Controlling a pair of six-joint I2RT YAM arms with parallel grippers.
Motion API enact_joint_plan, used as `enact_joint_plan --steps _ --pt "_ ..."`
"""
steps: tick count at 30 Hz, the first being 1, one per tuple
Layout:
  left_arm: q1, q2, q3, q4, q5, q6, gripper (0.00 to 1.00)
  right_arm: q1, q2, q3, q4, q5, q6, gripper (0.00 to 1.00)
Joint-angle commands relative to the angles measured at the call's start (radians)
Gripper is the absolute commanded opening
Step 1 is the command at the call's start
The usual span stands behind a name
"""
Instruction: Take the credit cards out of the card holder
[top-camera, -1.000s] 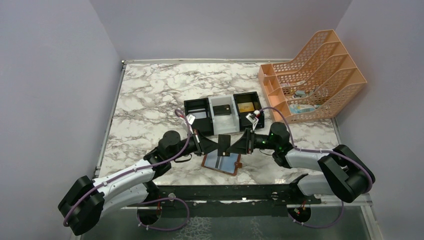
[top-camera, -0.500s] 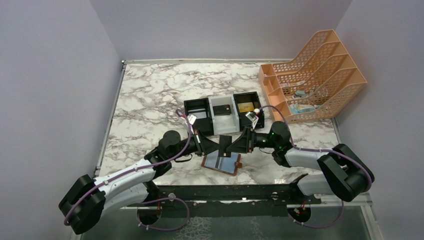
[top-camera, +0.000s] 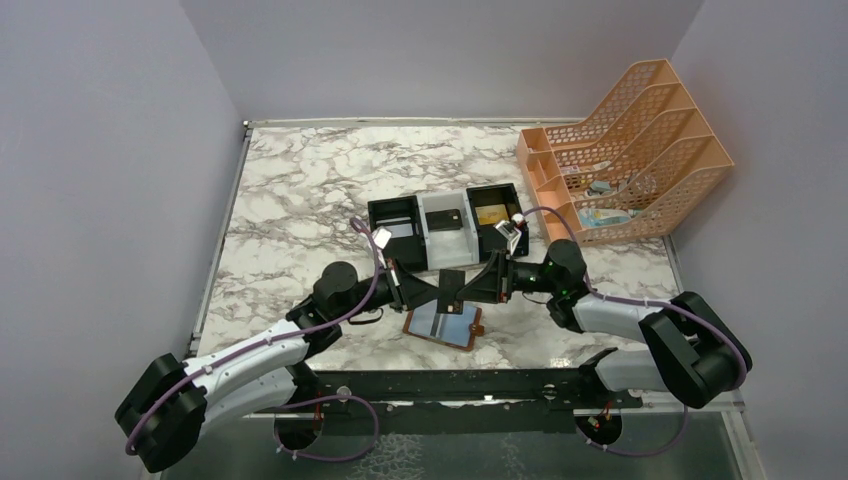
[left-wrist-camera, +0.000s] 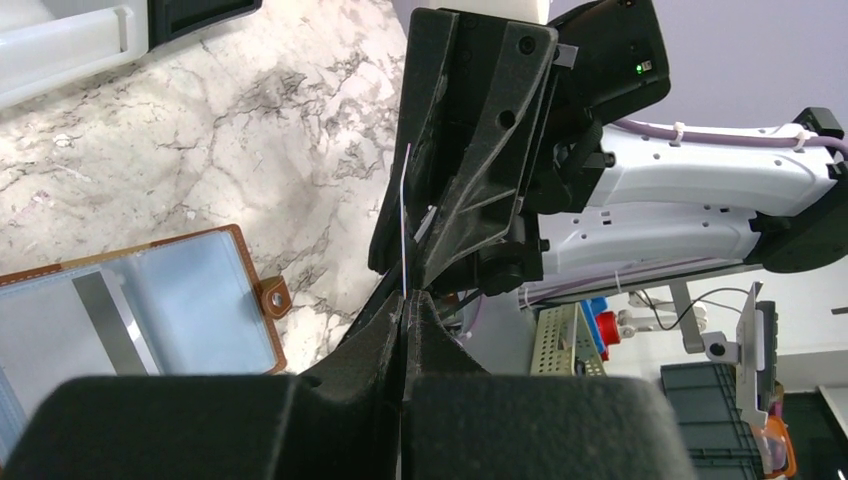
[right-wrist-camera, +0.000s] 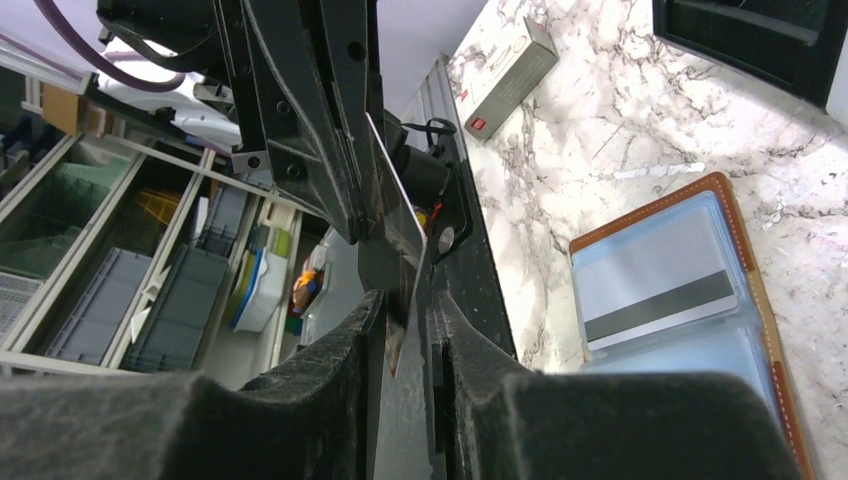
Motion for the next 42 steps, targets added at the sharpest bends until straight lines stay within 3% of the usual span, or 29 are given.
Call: enact_joint_plan --steps 1,12,21,27,31,35,36,39,42 --pt "0.006 -0.020 0.008 0.056 0.010 -0.008 0.00 -0.009 -0.004 0.026 0.050 -0.061 0.016 0.21" --pt "0.006 -0.001 -0.013 0.135 0.031 -0.038 0.00 -0.010 0.086 0.010 0.311 -0.090 0.188 0.20" --pt "0.006 -0.011 -0.020 0.143 0.045 -0.038 0.00 -0.009 0.105 0.043 0.292 -0.081 0.192 0.20" --pt "0.006 -0.033 -0.036 0.143 0.044 -0.038 0.00 -0.009 0.121 0.041 0.339 -0.080 0.208 0.14" --pt "0.006 -0.044 -0.050 0.142 0.027 -0.041 0.00 -0.011 0.110 0.045 0.324 -0.076 0.203 0.02" --pt "0.007 -0.046 -0.053 0.140 0.023 -0.028 0.00 -0.010 0.096 0.035 0.310 -0.058 0.198 0.01" --pt "0.008 -0.045 -0.052 0.137 0.023 -0.021 0.07 -0.011 0.089 0.031 0.303 -0.050 0.193 0.01" --pt "0.007 -0.045 -0.044 0.095 0.001 -0.004 0.49 -0.011 0.059 0.029 0.222 -0.024 0.147 0.01" --pt "0.010 -0.062 -0.025 -0.018 -0.047 0.031 0.77 -0.017 0.009 0.032 0.072 0.033 0.070 0.01"
